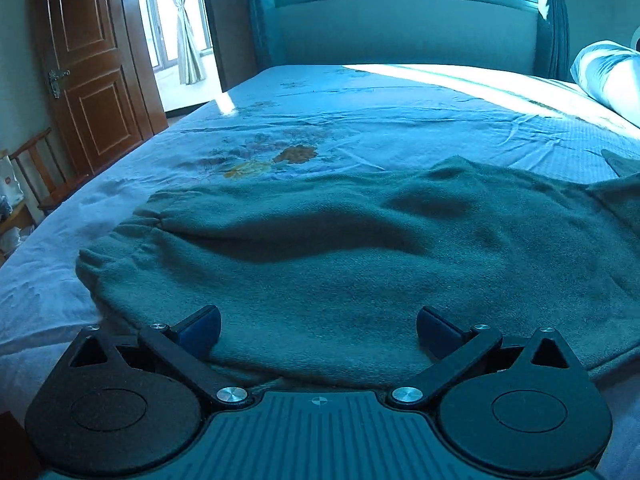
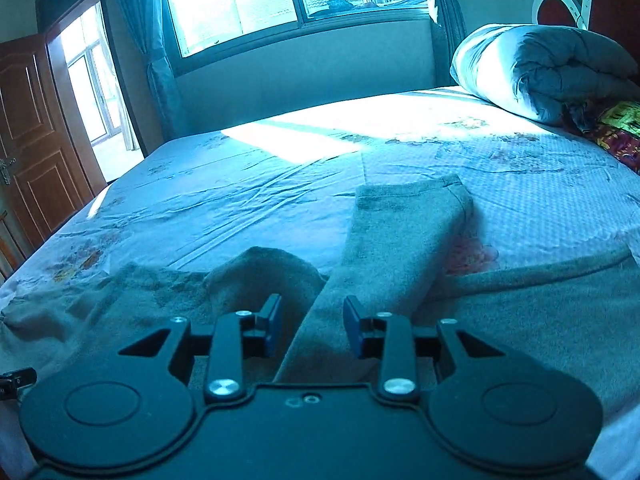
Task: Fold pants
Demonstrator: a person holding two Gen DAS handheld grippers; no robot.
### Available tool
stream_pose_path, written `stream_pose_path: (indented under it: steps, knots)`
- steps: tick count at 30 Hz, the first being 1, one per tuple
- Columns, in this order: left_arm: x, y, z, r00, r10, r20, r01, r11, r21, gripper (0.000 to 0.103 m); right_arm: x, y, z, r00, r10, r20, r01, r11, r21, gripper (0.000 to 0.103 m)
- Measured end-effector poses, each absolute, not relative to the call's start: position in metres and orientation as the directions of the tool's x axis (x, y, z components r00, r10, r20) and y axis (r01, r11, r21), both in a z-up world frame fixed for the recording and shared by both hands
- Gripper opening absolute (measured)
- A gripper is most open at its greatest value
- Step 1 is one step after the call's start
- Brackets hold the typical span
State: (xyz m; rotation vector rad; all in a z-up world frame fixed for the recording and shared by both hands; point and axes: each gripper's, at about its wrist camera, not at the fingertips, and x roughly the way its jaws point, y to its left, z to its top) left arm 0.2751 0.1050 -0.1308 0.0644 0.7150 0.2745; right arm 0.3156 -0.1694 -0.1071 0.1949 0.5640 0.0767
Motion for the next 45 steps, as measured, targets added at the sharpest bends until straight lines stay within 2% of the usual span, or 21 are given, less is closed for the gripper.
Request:
stream_pose_path:
  steps: [4,6,8,10,13,16,19,21,22,23,24,26,27,28,31,36,39,41,42,43,45]
  knots:
    - [0.273,0.097,-0.137,0.707,0.292,-0.645,-0.265,0.954,0.141,0.103,0.348,-0.162,-0.119,0.797,0.104,-0.595,-0.016,0.988,0.152,0.025]
    - [0.266,0.09,-0.127,0.727,0.297,-0.619,-0.272,0.952,0.137,0.103,0.346,-0.157,-0.127,0.788,0.089,-0.61,-0.026,0.994,0.111,0.024]
    - [0.269,0.082,-0.129,0.721,0.328,-0.61,-0.269,0.944,0.189,0.103,0.342,-0.149,-0.137,0.78,0.048,-0.623,-0.036,0.999,0.032,0.024]
    - [0.277,0.083,-0.143,0.693,0.328,-0.642,-0.281,0.943,0.179,0.103,0.337,-0.152,-0.145,0.78,0.03,-0.626,-0.02,1.0,0.022,0.007]
    - [0.277,0.086,-0.149,0.706,0.316,-0.634,-0.282,0.946,0.157,0.103,0.326,-0.161,-0.145,0.791,0.029,-0.611,-0.004,0.999,0.043,0.001]
    - [0.275,0.084,-0.152,0.71,0.321,-0.627,-0.277,0.946,0.17,0.103,0.32,-0.168,-0.143,0.797,0.04,-0.602,0.005,0.997,0.072,0.0]
    - [0.275,0.084,-0.152,0.709,0.318,-0.629,-0.274,0.946,0.17,0.103,0.31,-0.181,-0.137,0.822,0.058,-0.566,0.029,0.989,0.143,0.0]
    - [0.277,0.084,-0.151,0.707,0.315,-0.633,-0.271,0.948,0.17,0.103,0.29,-0.22,-0.138,0.846,0.104,-0.522,0.131,0.91,0.394,0.0]
    - [0.276,0.084,-0.151,0.707,0.314,-0.634,-0.269,0.948,0.169,0.103,0.278,-0.239,-0.147,0.848,0.104,-0.52,0.209,0.835,0.508,0.005]
    - [0.276,0.085,-0.151,0.709,0.311,-0.633,-0.268,0.949,0.166,0.103,0.259,-0.259,-0.165,0.828,0.082,-0.555,0.323,0.739,0.591,0.01]
    - [0.276,0.086,-0.151,0.71,0.31,-0.632,-0.27,0.949,0.162,0.103,0.246,-0.266,-0.174,0.813,0.079,-0.577,0.354,0.719,0.598,0.0]
    - [0.276,0.086,-0.152,0.713,0.31,-0.629,-0.268,0.949,0.163,0.103,0.227,-0.263,-0.166,0.819,0.046,-0.573,0.322,0.789,0.523,0.0]
    - [0.276,0.086,-0.152,0.715,0.308,-0.628,-0.266,0.95,0.164,0.103,0.222,-0.261,-0.158,0.833,0.027,-0.553,0.299,0.818,0.492,0.018]
    - [0.276,0.086,-0.153,0.716,0.306,-0.627,-0.264,0.951,0.163,0.103,0.221,-0.258,-0.149,0.846,0.016,-0.532,0.275,0.843,0.462,0.029]
    - [0.276,0.088,-0.151,0.715,0.304,-0.63,-0.272,0.951,0.151,0.103,0.236,-0.241,-0.124,0.873,0.016,-0.488,0.163,0.932,0.322,0.034]
    - [0.274,0.093,-0.143,0.696,0.367,-0.617,-0.338,0.926,0.17,0.103,0.295,-0.199,-0.117,0.848,-0.036,-0.528,0.023,0.999,-0.03,0.032]
    - [0.277,0.097,-0.145,0.684,0.377,-0.624,-0.342,0.922,0.182,0.103,0.33,-0.174,-0.133,0.822,-0.13,-0.555,-0.026,0.964,-0.264,0.032]
    - [0.28,0.095,-0.148,0.676,0.378,-0.632,-0.325,0.923,0.204,0.103,0.347,-0.168,-0.145,0.811,-0.19,-0.554,-0.04,0.925,-0.377,0.027]
    - [0.281,0.096,-0.148,0.674,0.374,-0.636,-0.322,0.925,0.203,0.103,0.352,-0.169,-0.146,0.805,-0.201,-0.558,-0.044,0.918,-0.394,0.0]
    - [0.281,0.098,-0.148,0.673,0.367,-0.642,-0.321,0.927,0.194,0.103,0.354,-0.178,-0.14,0.809,-0.195,-0.555,-0.023,0.933,-0.36,0.0]
    - [0.281,0.101,-0.148,0.677,0.35,-0.647,-0.314,0.933,0.176,0.103,0.338,-0.201,-0.114,0.848,-0.147,-0.509,0.05,0.979,-0.199,0.0]
